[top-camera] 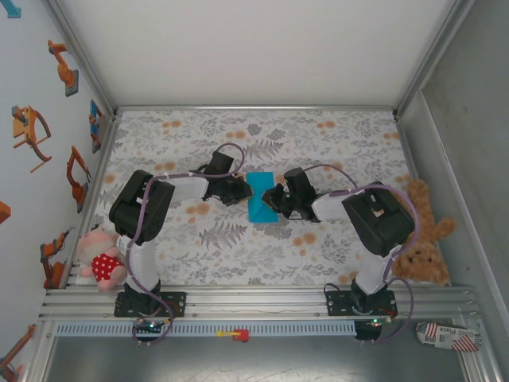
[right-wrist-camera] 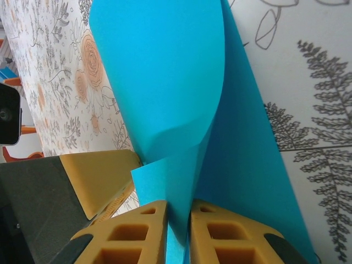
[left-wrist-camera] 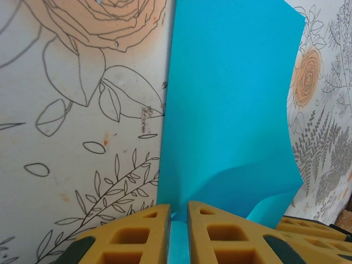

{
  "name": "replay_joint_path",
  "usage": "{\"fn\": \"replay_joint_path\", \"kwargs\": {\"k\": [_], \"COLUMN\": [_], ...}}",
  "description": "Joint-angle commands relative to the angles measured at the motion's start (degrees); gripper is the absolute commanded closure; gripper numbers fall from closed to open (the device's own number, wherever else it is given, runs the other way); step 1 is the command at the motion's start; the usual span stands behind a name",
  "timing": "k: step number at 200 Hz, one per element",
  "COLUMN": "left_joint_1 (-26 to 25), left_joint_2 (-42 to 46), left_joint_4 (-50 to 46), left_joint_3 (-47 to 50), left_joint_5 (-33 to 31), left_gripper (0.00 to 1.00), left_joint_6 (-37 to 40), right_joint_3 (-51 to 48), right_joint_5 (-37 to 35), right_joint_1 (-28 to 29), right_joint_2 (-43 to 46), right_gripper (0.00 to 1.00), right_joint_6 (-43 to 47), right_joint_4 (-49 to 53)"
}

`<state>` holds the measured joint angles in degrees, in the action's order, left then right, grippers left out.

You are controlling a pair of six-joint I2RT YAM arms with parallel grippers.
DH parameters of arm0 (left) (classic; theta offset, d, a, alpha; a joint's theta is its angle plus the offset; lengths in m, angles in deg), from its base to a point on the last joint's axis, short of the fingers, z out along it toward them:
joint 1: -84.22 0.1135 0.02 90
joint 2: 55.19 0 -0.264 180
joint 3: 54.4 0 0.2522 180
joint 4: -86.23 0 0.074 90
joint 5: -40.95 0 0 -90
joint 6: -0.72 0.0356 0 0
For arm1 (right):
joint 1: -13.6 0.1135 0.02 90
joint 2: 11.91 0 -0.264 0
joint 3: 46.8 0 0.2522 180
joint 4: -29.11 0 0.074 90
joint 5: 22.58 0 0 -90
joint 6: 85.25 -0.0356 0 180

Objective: Fold a paper plane with a square sheet of paper (pick it up from the middle)

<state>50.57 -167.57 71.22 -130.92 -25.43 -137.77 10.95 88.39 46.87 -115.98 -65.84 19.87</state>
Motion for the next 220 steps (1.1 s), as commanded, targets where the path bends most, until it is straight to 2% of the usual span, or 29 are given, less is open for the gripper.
{"fn": "replay_joint_path", "kwargs": {"k": [1, 40, 67, 106, 133, 145, 171, 198, 220], "left_joint_1": [0.3, 0.8, 2.0, 4.0, 6.1, 7.6, 10.1, 10.3, 10.1], "left_joint_2": [-0.5, 2.2, 6.2, 14.7, 21.3, 24.1, 29.9, 34.3, 35.8], "left_joint_4": [-4.0, -4.5, -5.0, -1.8, 3.9, 8.3, 19.7, 27.5, 34.2], "left_joint_3": [1.9, 1.7, 1.5, 5.3, 10.9, 14.0, 19.6, 22.1, 24.1], "left_joint_5": [-1.8, -1.8, -2.2, -4.4, -2.4, -0.4, 5.2, 8.6, 10.7], "left_gripper": [0.82, 0.81, 0.77, 0.66, 0.62, 0.57, 0.38, 0.19, 0.11], "left_joint_6": [-0.6, -0.7, -1.5, -4.4, -4.0, -4.5, -7.4, -10.7, -14.2], "right_joint_3": [-1.0, -1.7, -1.8, -1.2, 0.9, 2.3, 4.5, 6.7, 7.9], "right_joint_5": [-0.3, -1.7, -2.5, -2.5, -0.4, 1.7, 5.8, 9.2, 11.7], "right_joint_1": [0.5, 0.5, 0.5, 0.5, 0.2, -0.3, -1.4, -2.0, -2.0], "right_joint_2": [-1.0, 0.4, 2.0, 6.8, 10.9, 12.2, 14.0, 14.7, 14.4], "right_gripper": [0.85, 0.91, 0.99, 1.0, 1.0, 1.0, 1.0, 1.0, 1.0], "right_joint_6": [-0.5, 0.4, 2.1, 5.7, 9.7, 11.1, 11.5, 10.0, 7.5], "right_joint_4": [-2.5, -2.7, -2.6, -4.4, -4.8, -4.8, -7.0, -9.4, -12.8]}}
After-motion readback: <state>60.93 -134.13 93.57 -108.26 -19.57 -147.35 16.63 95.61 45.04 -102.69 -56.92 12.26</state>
